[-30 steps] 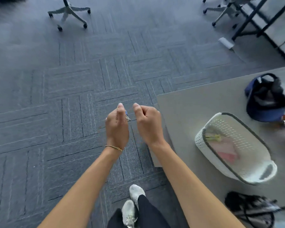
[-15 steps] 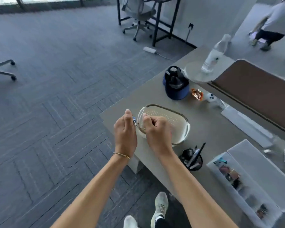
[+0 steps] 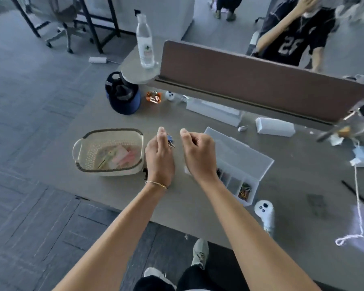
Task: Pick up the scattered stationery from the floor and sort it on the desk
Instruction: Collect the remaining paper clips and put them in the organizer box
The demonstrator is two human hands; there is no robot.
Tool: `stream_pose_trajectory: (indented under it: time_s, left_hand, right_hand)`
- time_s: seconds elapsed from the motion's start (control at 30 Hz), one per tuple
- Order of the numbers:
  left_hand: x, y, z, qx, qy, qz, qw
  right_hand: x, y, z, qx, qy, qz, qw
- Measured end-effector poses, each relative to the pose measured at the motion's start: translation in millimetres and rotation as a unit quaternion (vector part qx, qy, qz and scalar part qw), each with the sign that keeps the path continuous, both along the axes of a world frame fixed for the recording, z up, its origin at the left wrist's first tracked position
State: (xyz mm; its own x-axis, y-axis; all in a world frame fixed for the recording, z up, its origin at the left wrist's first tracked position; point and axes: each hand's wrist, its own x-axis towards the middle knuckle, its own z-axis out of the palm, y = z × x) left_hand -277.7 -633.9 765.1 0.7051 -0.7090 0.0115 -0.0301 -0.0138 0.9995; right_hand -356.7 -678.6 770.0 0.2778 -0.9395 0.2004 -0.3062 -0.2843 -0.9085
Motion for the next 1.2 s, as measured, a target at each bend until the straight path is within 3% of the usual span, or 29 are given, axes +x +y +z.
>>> stream_pose_trajectory:
  time_s: [0.37,0.57,0.77,1.0,1.2]
  left_hand:
    - [-141,-81,-35,0.106,0.115,-0.101,0.983]
    - [-179,-98,-73,0.259,0.178,-0.131,0.94]
    - [-194,-109,-119,0.331,0.242,-0.143,0.901]
    - [-202,-107,-167,0.4,0.254,-0.157,0.867]
    - [-203,-106,-179,0.417,0.262,-0.175,0.853]
  right_hand:
    - [-143,-65,-51,0.103,-0.055,-0.103,0.988]
    - [-196,-81,-95,0.274,-0.163,-0.192,0.928]
    - [-223,-87,-149,0.354,-0.208,-0.297,0.862]
    - [-221,-85,-193,0.403,-0.293,-0.305,0.812]
    - [-220,-86,-207,0.373,-0.299,-0.31,0.822]
